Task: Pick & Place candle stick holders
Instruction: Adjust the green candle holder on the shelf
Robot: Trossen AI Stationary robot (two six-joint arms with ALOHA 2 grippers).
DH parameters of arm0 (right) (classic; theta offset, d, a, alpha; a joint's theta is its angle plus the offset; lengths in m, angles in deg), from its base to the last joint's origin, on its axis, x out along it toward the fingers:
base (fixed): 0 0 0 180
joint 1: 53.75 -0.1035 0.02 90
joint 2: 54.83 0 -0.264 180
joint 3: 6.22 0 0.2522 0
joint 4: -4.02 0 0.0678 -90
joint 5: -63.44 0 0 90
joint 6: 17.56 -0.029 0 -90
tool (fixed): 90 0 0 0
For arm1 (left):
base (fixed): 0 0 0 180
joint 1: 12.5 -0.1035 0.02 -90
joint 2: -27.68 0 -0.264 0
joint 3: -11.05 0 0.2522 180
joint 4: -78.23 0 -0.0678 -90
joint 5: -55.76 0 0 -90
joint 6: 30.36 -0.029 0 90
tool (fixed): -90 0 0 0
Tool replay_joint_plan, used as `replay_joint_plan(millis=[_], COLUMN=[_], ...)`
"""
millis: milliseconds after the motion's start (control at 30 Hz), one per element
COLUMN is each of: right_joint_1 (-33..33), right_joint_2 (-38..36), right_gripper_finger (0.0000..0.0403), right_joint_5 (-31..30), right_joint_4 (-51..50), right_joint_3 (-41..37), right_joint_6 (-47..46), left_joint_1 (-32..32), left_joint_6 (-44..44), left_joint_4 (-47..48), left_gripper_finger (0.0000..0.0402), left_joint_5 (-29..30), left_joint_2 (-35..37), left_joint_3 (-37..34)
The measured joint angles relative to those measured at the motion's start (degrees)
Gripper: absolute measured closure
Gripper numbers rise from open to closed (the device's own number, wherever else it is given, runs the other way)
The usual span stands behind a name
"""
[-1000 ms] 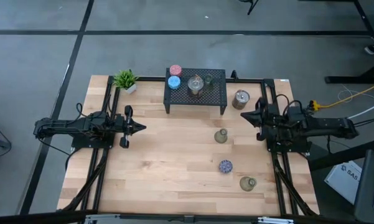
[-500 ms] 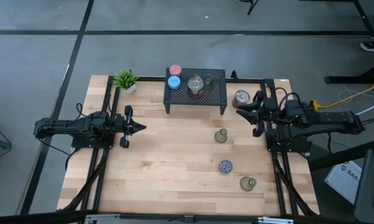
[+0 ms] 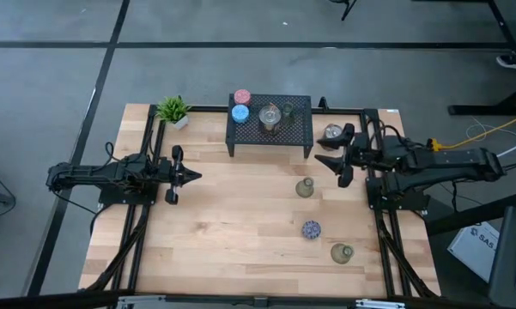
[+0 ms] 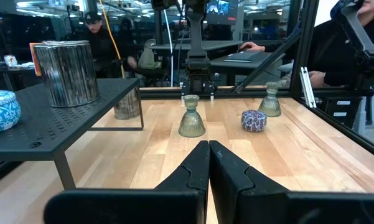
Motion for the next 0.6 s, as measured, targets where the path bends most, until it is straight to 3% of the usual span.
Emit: replay_joint_plan(millis=[600], right_joint_1=[0.4], right_joint_2=[10.8], right_gripper_finger=[0.0139], right_joint_5=[4.7], right_joint_4=[-2.7], right_joint_3=[10.1], right_joint_6=[2.4], left_joint_1=[0.0], left_joint_6=[0.0], left_joint_4=[0.0], left_gripper_finger=[0.0394], left_joint_5=[0.0], left_joint_2=[0.0], left_joint_3=[0.0])
